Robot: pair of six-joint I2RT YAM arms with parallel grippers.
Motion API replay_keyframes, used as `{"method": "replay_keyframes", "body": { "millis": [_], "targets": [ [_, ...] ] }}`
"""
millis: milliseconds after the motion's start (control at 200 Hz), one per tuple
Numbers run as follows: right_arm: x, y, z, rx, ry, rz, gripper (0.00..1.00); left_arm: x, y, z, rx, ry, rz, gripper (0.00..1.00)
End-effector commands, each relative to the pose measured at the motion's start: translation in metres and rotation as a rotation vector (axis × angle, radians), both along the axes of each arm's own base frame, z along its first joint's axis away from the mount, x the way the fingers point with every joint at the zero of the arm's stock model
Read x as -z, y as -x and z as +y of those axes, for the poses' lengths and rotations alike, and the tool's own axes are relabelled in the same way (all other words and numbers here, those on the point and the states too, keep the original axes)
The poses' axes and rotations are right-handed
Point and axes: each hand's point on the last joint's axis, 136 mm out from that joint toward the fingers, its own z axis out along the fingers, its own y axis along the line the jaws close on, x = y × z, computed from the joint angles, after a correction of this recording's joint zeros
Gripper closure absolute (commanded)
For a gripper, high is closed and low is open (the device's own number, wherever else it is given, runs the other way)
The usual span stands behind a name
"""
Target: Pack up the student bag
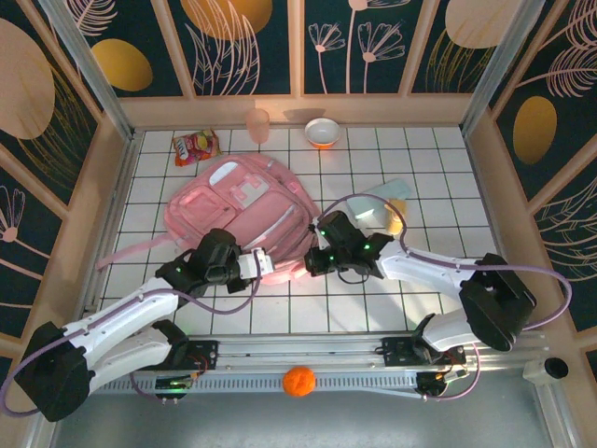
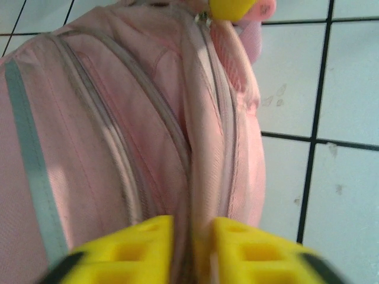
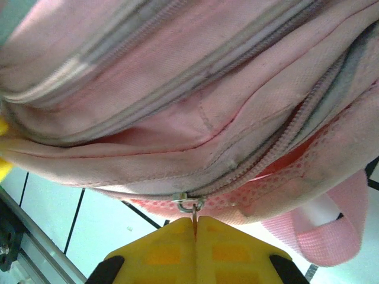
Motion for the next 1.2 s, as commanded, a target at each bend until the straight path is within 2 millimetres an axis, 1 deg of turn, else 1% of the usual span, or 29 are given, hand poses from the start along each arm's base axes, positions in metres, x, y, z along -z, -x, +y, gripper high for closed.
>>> {"method": "replay_keyframes", "body": {
  "millis": [0, 75, 135, 280, 335, 370, 410, 430, 460, 500, 520, 596, 626, 656, 731, 776, 821, 871, 931, 986, 1056, 1101, 1116, 1136, 1171, 1191],
  "targets": [
    [-0.014, 0.003, 0.018, -0.048, -0.051, -0.028, 1.00, -0.029, 0.003, -0.028, 0.025, 0.139, 0.062, 0.42],
    [-0.015, 0.005, 0.020, -0.050, -0.056, -0.026, 1.00, -0.032, 0.002, -0.042, 0.027, 0.147, 0.039, 0.34],
    [-0.015, 0.006, 0.021, -0.049, -0.057, -0.024, 1.00, -0.028, 0.001, -0.050, 0.030, 0.139, 0.032, 0.30],
    [-0.018, 0.008, 0.021, -0.054, -0.072, -0.023, 1.00, -0.011, -0.015, -0.062, -0.026, 0.117, 0.037, 0.29],
    [-0.022, 0.008, 0.021, -0.054, -0.083, -0.032, 1.00, -0.002, -0.020, -0.061, -0.048, 0.098, 0.036, 0.29],
    [-0.023, 0.008, 0.020, -0.052, -0.086, -0.035, 1.00, 0.004, -0.025, -0.059, -0.072, 0.083, 0.024, 0.32],
    [-0.025, 0.008, 0.020, -0.050, -0.094, -0.041, 1.00, 0.010, -0.026, -0.058, -0.074, 0.064, 0.022, 0.37],
    [-0.027, 0.007, 0.019, -0.048, -0.099, -0.043, 1.00, 0.013, -0.026, -0.057, -0.069, 0.054, 0.025, 0.41],
    [-0.027, 0.008, 0.019, -0.048, -0.103, -0.044, 1.00, 0.016, -0.025, -0.056, -0.066, 0.045, 0.029, 0.50],
    [-0.029, 0.008, 0.017, -0.045, -0.108, -0.046, 1.00, 0.018, -0.024, -0.055, -0.064, 0.038, 0.029, 0.68],
    [-0.030, 0.007, 0.016, -0.043, -0.111, -0.049, 1.00, 0.018, -0.022, -0.054, -0.054, 0.033, 0.028, 0.74],
    [-0.029, 0.005, 0.008, -0.024, -0.108, -0.055, 1.00, 0.014, -0.010, -0.051, 0.013, 0.024, 0.016, 0.89],
    [-0.027, 0.003, 0.002, -0.011, -0.099, -0.059, 1.00, 0.012, -0.004, -0.048, 0.045, 0.020, 0.009, 0.95],
    [-0.024, 0.000, -0.005, 0.000, -0.088, -0.066, 1.00, 0.009, 0.001, -0.045, 0.063, 0.017, 0.000, 1.00],
    [-0.015, -0.013, -0.025, 0.044, -0.070, -0.072, 1.00, 0.003, 0.012, -0.035, 0.104, 0.005, -0.027, 1.00],
    [-0.014, -0.021, -0.035, 0.065, -0.075, -0.068, 1.00, 0.000, 0.020, -0.029, 0.136, -0.006, -0.042, 1.00],
    [-0.014, -0.029, -0.042, 0.077, -0.077, -0.075, 1.00, -0.001, 0.026, -0.021, 0.154, -0.023, -0.055, 1.00],
    [-0.015, -0.036, -0.044, 0.077, -0.082, -0.082, 1.00, -0.002, 0.029, -0.013, 0.149, -0.046, -0.075, 1.00],
    [-0.016, -0.039, -0.042, 0.066, -0.083, -0.082, 1.00, -0.003, 0.029, -0.001, 0.132, -0.083, -0.100, 1.00],
    [-0.019, -0.037, -0.033, 0.043, -0.101, -0.070, 1.00, -0.003, 0.026, 0.011, 0.099, -0.123, -0.122, 1.00],
    [-0.020, -0.025, -0.017, -0.008, -0.116, -0.067, 1.00, -0.005, 0.022, 0.023, 0.043, -0.155, -0.139, 1.00],
    [-0.020, -0.017, -0.007, -0.036, -0.121, -0.062, 1.00, -0.009, 0.018, 0.026, 0.006, -0.154, -0.141, 1.00],
    [-0.020, -0.014, -0.003, -0.046, -0.122, -0.060, 1.00, -0.011, 0.018, 0.026, -0.003, -0.144, -0.137, 0.97],
    [-0.020, -0.011, 0.001, -0.056, -0.126, -0.057, 1.00, -0.015, 0.018, 0.024, -0.011, -0.126, -0.129, 0.91],
    [-0.020, -0.005, 0.008, -0.072, -0.134, -0.053, 1.00, -0.023, 0.018, 0.017, -0.018, -0.079, -0.106, 0.73],
    [-0.021, -0.002, 0.012, -0.082, -0.140, -0.053, 1.00, -0.027, 0.019, 0.012, -0.025, -0.046, -0.086, 0.65]
  ]
}}
